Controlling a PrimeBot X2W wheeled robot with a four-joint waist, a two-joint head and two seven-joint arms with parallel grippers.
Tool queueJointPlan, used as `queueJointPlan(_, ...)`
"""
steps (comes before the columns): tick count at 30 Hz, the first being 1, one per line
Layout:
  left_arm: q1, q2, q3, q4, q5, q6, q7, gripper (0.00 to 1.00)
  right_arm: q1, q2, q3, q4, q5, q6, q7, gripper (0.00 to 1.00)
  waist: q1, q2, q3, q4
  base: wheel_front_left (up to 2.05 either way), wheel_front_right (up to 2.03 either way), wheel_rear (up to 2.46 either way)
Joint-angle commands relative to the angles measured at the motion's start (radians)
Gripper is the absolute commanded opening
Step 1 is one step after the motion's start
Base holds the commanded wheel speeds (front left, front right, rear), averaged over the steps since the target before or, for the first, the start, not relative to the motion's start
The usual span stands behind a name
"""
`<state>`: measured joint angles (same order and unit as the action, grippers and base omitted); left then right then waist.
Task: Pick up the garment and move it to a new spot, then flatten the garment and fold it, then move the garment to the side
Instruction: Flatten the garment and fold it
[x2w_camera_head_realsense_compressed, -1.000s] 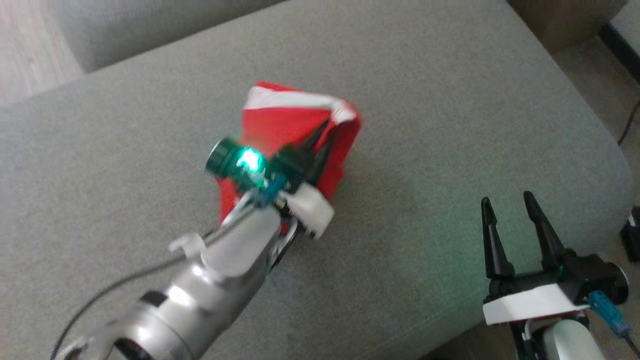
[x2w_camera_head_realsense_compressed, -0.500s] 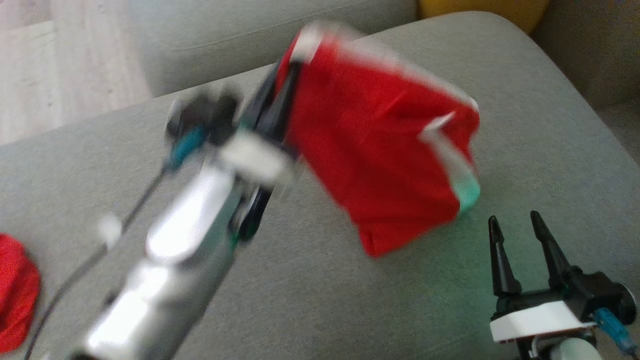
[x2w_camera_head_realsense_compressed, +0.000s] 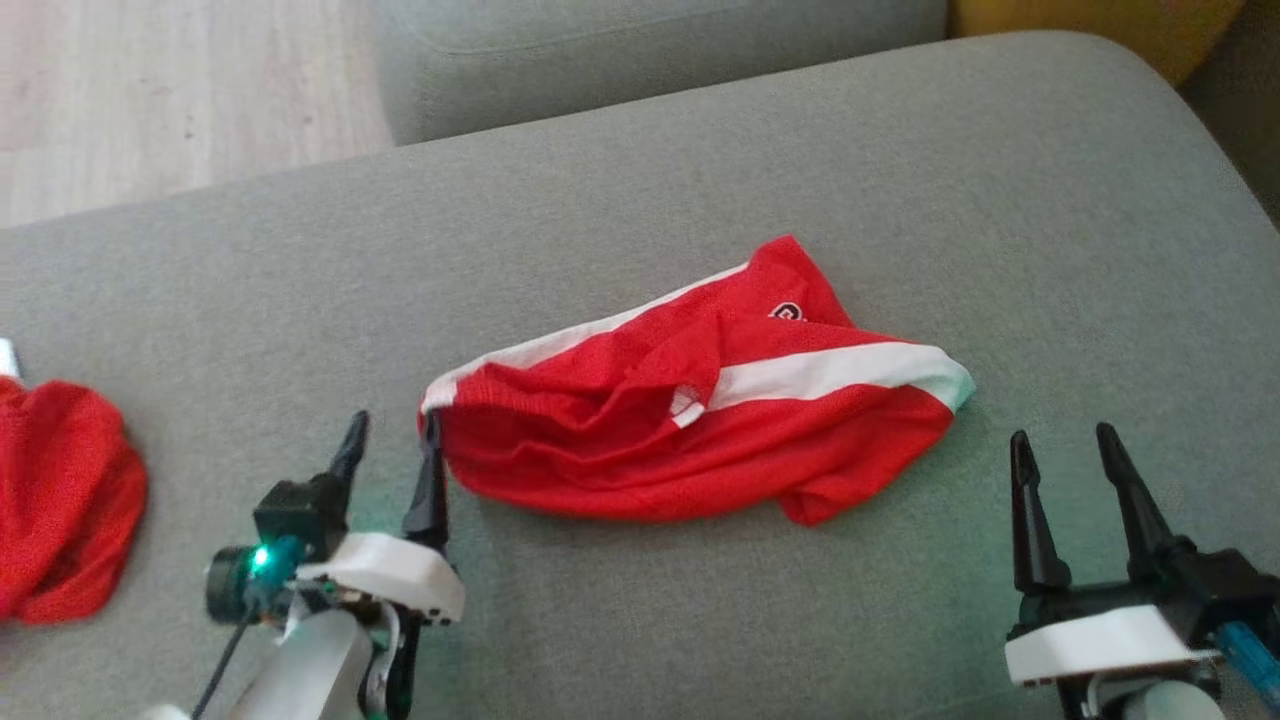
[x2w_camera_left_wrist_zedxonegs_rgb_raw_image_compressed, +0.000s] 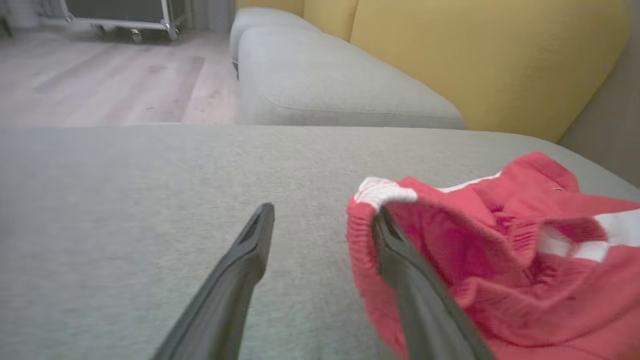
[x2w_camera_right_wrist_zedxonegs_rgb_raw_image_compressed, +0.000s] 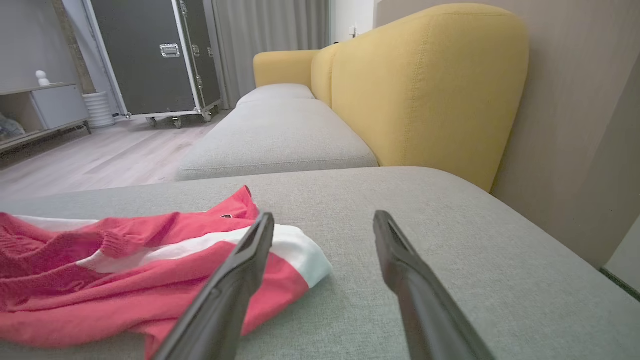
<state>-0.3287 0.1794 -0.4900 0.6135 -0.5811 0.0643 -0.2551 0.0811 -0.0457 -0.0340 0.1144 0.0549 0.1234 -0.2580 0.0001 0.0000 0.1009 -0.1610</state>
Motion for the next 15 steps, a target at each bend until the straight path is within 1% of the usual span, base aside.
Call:
queueJointPlan(1, 0.004, 0.023, 0.067, -0.054, 0.056, 0.035, -0.007, 1.0, 0.0, -0.013, 0.023, -0.03, -0.008, 0.007, -0.004, 1.0, -0.0001, 0.0, -0.014, 0.015, 0.0, 0.0, 0.0)
queueJointPlan(4, 0.059, 0.03, 0.104, -0.124, 0.152, 0.094, -0.007, 1.0, 0.001, -0.013, 0.025, -0.029, -0.004, 0.007, -0.004, 1.0, -0.0001, 0.0, -0.03, 0.023, 0.0, 0.0, 0.0)
queueJointPlan(5, 0.089, 0.033, 0.102, -0.182, 0.218, 0.121, -0.007, 1.0, 0.003, -0.014, 0.031, -0.031, -0.001, 0.007, -0.004, 1.0, -0.0001, 0.0, -0.036, 0.029, 0.0, 0.0, 0.0)
queueJointPlan(6, 0.1, 0.031, 0.094, -0.21, 0.244, 0.125, -0.007, 1.0, 0.005, -0.016, 0.031, -0.032, -0.001, 0.007, -0.004, 1.0, -0.0001, 0.0, -0.038, 0.033, 0.0, 0.0, 0.0)
queueJointPlan(8, 0.109, 0.024, 0.067, -0.25, 0.284, 0.123, -0.007, 1.0, 0.008, -0.019, 0.033, -0.032, 0.0, 0.007, -0.004, 1.0, -0.0001, 0.0, -0.04, 0.04, 0.0, 0.0, 0.0)
queueJointPlan(10, 0.099, 0.011, 0.024, -0.267, 0.309, 0.106, 0.001, 1.0, 0.007, -0.025, 0.041, -0.029, 0.004, 0.007, -0.004, 1.0, -0.0001, 0.0, -0.034, 0.045, 0.0, 0.0, 0.0)
queueJointPlan(12, 0.065, -0.006, -0.029, -0.271, 0.339, 0.086, 0.049, 1.0, 0.002, -0.029, 0.044, -0.029, 0.006, 0.007, -0.004, 1.0, -0.0001, 0.0, -0.022, 0.049, 0.0, 0.0, 0.0)
queueJointPlan(13, 0.065, -0.006, -0.029, -0.271, 0.339, 0.086, 0.049, 1.0, 0.002, -0.029, 0.044, -0.029, 0.006, 0.007, -0.004, 1.0, -0.0001, 0.0, -0.022, 0.049, 0.0, 0.0, 0.0)
queueJointPlan(15, 0.018, -0.035, -0.084, -0.263, 0.365, 0.065, 0.118, 1.0, -0.004, -0.032, 0.048, -0.029, 0.006, 0.007, -0.004, 1.0, -0.0001, 0.0, -0.006, 0.051, 0.0, 0.0, 0.0)
